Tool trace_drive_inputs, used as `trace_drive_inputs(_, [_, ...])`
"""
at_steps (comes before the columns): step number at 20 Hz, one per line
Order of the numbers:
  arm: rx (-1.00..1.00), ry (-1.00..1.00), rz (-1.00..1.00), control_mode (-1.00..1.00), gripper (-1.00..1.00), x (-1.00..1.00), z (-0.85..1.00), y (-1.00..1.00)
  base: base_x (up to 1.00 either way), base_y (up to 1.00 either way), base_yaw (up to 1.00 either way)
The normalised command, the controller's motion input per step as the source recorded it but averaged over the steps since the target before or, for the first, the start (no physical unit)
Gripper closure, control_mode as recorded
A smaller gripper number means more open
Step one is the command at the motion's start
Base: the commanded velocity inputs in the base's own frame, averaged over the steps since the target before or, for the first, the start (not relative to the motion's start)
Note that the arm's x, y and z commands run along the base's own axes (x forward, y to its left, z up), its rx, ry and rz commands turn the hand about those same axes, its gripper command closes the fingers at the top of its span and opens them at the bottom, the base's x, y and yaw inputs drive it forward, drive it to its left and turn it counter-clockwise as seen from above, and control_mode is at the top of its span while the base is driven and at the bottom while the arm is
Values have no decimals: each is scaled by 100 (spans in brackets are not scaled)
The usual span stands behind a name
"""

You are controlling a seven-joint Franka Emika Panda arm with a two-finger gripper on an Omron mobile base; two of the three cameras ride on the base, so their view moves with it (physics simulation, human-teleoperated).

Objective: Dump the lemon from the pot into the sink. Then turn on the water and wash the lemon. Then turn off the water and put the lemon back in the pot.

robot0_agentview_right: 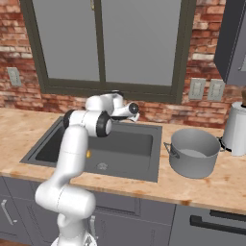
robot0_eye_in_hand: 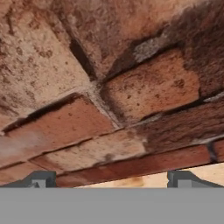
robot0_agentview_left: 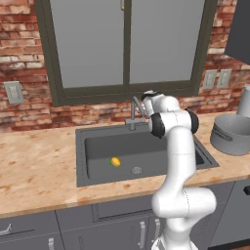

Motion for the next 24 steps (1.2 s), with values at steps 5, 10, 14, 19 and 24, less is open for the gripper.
trace_drive_inputs(5, [-1, 0, -4, -100, -100, 13, -16, -30, 0, 0, 0])
trace_drive_inputs(10, [0, 0, -4, -100, -100, 10, -10, -38, 0, 0, 0])
trace_drive_inputs(14, [0, 0, -5, -100, -100, 9, -9, -51, 0, 0, 0])
trace_drive_inputs(19, [0, 0, -6, -100, 100, 8, -9, -59, 0, 0, 0])
trace_drive_inputs(24, [0, 0, -5, -100, 100, 15, -9, -69, 0, 0, 0])
